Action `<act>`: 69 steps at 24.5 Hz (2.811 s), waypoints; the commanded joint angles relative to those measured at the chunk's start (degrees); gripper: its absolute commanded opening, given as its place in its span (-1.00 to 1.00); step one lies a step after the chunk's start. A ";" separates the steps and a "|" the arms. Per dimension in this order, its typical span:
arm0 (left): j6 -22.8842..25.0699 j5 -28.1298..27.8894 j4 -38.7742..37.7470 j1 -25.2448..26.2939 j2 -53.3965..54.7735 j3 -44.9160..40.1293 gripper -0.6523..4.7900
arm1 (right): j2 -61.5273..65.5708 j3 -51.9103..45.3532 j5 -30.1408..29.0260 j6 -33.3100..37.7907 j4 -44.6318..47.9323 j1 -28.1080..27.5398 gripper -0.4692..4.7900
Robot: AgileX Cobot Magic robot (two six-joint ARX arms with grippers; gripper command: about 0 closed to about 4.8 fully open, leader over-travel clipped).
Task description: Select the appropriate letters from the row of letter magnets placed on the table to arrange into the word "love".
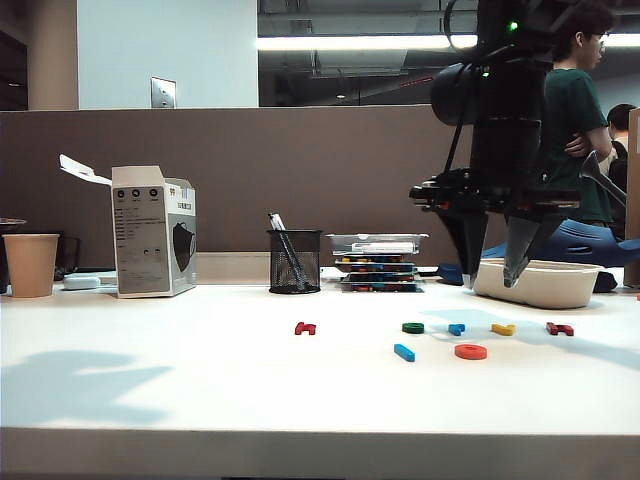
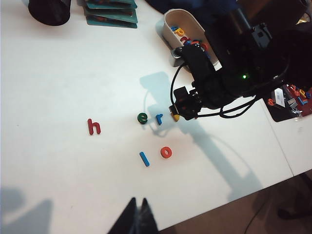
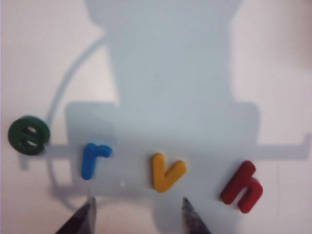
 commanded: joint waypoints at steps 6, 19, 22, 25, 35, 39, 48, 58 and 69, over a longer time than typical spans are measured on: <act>0.22 -0.17 0.52 -0.09 -0.15 0.17 -0.78 | 2.75 0.09 -4.17 -13.90 0.44 -1.25 -0.02; 0.24 -0.17 0.52 -0.09 -0.15 0.17 -0.78 | 5.14 0.07 -4.66 -20.00 1.14 -2.62 -0.07; 0.24 -0.17 0.52 -0.09 -0.15 0.17 -0.78 | 5.14 0.07 -4.68 -20.00 0.74 -2.62 -0.07; 0.24 -0.17 0.52 -0.09 -0.15 0.17 -0.78 | 5.14 0.07 -4.66 -19.98 0.52 -2.62 -0.08; 0.24 -0.17 0.52 -0.09 -0.15 0.17 -0.78 | 5.25 0.07 -4.66 -19.96 0.50 -2.62 -0.34; 0.24 -0.17 0.52 -0.09 -0.15 0.17 -0.78 | 5.25 0.07 -4.63 -19.91 0.37 -2.62 -0.47; 0.24 -0.17 0.52 -0.09 -0.15 0.17 -0.78 | 6.34 0.00 -4.68 -19.91 -1.22 -2.62 -0.78; 0.24 -0.17 0.52 -0.09 -0.15 0.17 -0.78 | 6.60 0.00 -6.69 -19.91 -5.03 -2.62 -0.84; 0.24 -0.17 0.52 -0.09 -0.15 0.17 -0.78 | 6.16 -0.52 -9.81 -16.52 -7.54 -2.64 -0.84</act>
